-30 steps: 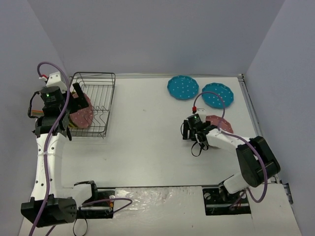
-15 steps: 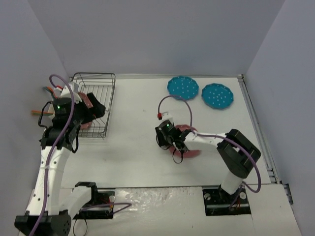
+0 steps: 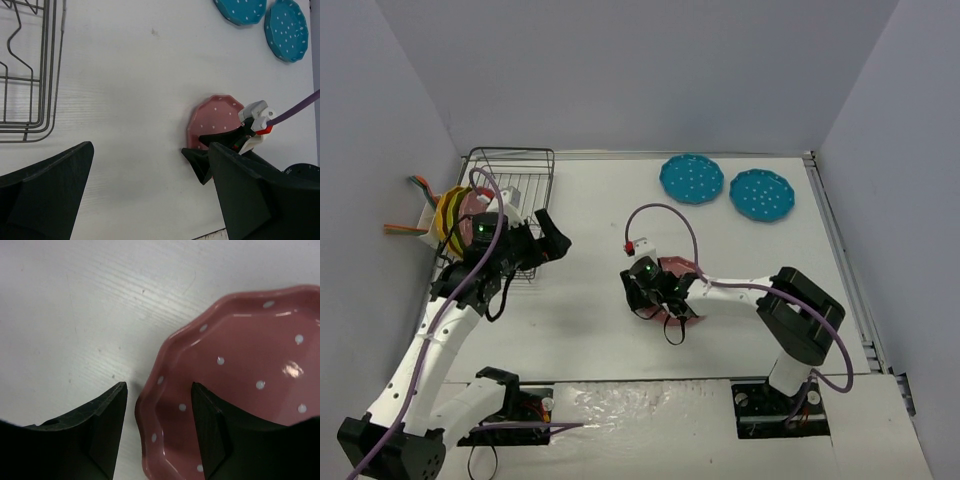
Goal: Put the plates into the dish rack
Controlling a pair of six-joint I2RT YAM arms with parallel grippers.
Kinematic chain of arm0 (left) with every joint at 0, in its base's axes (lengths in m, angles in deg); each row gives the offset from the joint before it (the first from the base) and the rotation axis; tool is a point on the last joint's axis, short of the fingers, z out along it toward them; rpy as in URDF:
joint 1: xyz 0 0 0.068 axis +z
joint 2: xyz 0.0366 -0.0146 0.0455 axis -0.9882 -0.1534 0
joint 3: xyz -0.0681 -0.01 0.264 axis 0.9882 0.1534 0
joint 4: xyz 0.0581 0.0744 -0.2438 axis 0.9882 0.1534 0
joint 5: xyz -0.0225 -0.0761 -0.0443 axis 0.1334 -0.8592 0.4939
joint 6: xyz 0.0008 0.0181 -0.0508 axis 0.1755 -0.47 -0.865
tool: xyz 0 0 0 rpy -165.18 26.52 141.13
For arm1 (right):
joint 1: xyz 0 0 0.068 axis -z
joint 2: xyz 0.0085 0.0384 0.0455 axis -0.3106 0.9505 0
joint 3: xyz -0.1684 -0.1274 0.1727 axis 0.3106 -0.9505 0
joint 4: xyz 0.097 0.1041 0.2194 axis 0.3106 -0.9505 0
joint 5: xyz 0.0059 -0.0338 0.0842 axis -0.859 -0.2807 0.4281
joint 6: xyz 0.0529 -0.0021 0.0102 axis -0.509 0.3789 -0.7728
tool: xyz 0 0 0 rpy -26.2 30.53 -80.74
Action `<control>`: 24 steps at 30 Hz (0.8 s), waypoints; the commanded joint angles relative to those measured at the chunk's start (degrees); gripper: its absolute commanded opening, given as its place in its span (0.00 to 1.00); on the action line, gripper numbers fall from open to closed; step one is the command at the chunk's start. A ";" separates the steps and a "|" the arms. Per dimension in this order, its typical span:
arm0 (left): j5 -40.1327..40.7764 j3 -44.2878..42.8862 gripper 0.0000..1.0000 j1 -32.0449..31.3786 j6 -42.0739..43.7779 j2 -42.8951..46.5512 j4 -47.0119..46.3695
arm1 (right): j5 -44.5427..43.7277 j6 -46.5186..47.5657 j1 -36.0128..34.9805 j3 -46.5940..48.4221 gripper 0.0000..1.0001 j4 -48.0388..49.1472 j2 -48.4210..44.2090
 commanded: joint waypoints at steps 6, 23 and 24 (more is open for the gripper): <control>3.56 0.67 0.97 -6.64 -5.94 -5.19 -5.85 | -7.50 -3.61 -6.18 -1.66 0.47 -10.45 -3.65; 1.93 2.47 0.97 -11.15 -9.60 -16.35 -8.85 | -12.87 -2.37 -7.06 0.25 0.02 -9.64 1.58; 1.49 2.43 0.97 -11.30 -9.96 -17.00 -9.16 | -13.07 -2.22 -7.06 0.16 0.01 -9.64 0.50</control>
